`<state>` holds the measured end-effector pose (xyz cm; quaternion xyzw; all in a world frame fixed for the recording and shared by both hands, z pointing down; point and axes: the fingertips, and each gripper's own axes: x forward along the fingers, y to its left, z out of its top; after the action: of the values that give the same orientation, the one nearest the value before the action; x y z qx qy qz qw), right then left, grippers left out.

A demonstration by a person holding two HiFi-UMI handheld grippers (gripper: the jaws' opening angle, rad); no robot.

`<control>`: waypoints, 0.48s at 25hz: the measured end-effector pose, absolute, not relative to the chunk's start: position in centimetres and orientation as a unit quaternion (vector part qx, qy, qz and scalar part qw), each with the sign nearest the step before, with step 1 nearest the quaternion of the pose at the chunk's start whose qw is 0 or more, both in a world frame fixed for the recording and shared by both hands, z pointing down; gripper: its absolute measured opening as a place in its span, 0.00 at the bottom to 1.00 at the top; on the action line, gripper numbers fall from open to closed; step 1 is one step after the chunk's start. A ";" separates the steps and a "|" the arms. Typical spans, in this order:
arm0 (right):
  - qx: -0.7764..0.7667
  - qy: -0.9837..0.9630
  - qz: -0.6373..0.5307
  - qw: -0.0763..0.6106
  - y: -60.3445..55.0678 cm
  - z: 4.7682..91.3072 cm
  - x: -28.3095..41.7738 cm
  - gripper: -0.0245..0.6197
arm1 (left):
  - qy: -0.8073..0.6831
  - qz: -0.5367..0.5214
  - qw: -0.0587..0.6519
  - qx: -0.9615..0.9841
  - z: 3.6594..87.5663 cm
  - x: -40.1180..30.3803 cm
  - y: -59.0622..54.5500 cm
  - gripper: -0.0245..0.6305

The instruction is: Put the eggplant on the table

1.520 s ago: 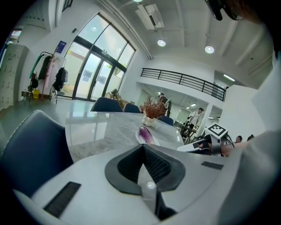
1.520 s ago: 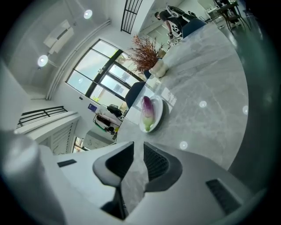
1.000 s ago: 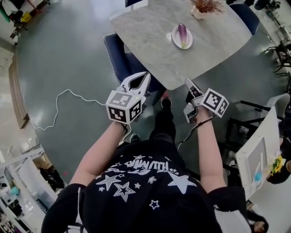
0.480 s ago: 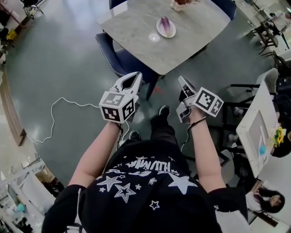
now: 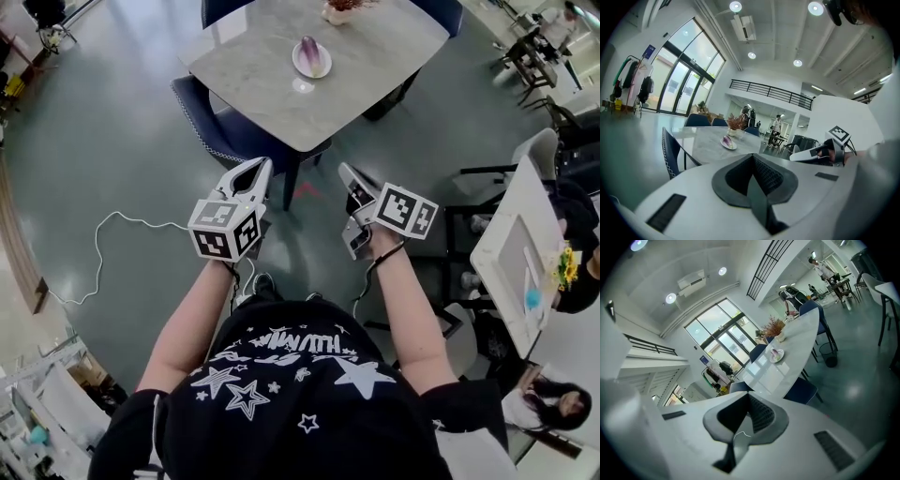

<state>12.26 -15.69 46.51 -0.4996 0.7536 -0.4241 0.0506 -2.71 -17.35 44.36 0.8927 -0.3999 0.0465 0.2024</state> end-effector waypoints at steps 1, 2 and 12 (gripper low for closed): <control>-0.497 0.756 -0.424 0.048 -15.2 46.4 12.7 0.05 | -0.402 0.048 0.201 0.892 44.2 -2.2 -16.9 0.05; -0.494 0.758 -0.424 0.046 -14.7 46.3 13.0 0.05 | -0.404 0.049 0.200 0.891 44.1 -1.7 -16.3 0.05; -0.475 0.787 -0.392 0.027 -10.9 44.8 15.9 0.05 | -0.407 0.057 0.182 0.893 43.3 3.3 -11.8 0.05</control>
<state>15.87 -10.85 44.78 -0.4750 0.7873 -0.3921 0.0269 3.32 -11.79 43.32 0.8932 -0.4071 0.0566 0.1823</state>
